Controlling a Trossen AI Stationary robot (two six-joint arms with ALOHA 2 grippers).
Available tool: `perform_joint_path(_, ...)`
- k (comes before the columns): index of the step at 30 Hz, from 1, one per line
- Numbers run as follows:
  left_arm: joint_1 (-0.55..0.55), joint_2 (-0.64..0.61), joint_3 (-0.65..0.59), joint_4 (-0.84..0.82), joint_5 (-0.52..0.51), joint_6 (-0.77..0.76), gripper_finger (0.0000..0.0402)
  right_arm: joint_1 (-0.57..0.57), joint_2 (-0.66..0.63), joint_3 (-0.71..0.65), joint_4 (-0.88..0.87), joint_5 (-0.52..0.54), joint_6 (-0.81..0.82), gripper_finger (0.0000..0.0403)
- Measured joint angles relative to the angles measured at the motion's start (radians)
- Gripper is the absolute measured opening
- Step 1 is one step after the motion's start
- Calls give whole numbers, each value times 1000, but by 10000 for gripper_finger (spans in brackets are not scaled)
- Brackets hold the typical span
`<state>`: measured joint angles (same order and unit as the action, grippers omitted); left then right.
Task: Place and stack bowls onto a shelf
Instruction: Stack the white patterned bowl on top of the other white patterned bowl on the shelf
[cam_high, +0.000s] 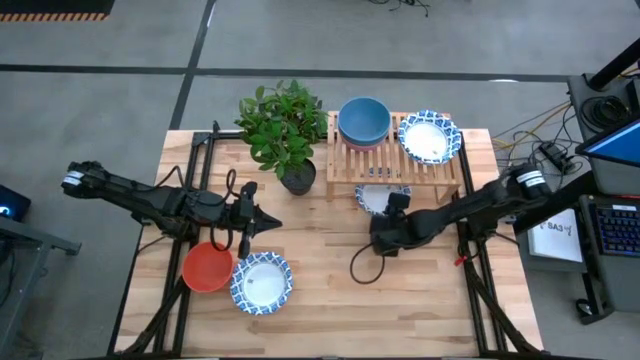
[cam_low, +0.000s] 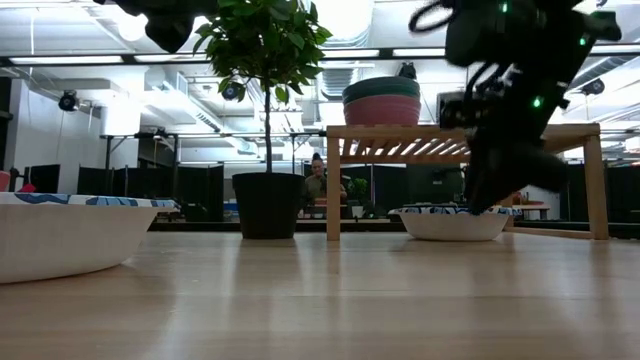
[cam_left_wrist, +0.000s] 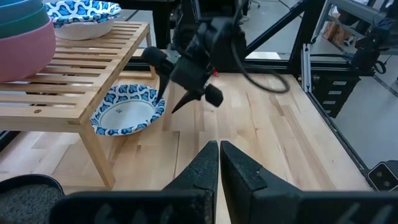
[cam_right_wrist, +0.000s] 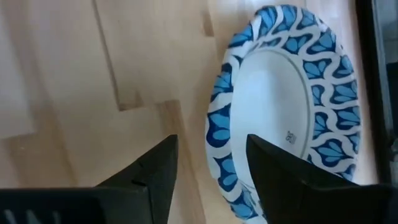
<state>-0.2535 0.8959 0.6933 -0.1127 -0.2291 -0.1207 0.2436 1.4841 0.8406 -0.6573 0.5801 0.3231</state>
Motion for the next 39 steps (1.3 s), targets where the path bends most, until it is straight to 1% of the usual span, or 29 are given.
perform_joint_path(7, 0, 0, 0, 0, 0, 4, 0, -24, 90, 0, 5, 25, 18, 157)
perform_joint_path(11, 0, 0, 0, 0, 0, 4, 0, -35, 129, 0, 7, 27, 18, 136)
perform_joint_path(20, 0, 0, 0, 0, 0, 5, 0, -35, 142, 0, 11, 25, 17, 41)
perform_joint_path(23, 0, 0, 0, 0, 0, 4, 0, -31, 117, 0, 11, 15, 14, 19)
perform_joint_path(25, 0, 0, 0, 0, 0, 4, 0, -27, 92, 0, 12, 2, 14, 12)
perform_joint_path(28, 0, 0, 0, 1, 0, 9, 0, -16, 43, 0, 13, -25, 17, 10)
perform_joint_path(33, 0, 0, 0, 1, 0, 26, 0, 22, -60, 0, 24, -117, 8, 10)
perform_joint_path(36, 0, 0, 0, 1, -1, 34, 0, 56, -130, 0, 59, -165, 6, 9)
perform_joint_path(39, 0, 0, 0, 1, -35, 35, 0, 87, -200, 0, 123, -192, -4, 9)
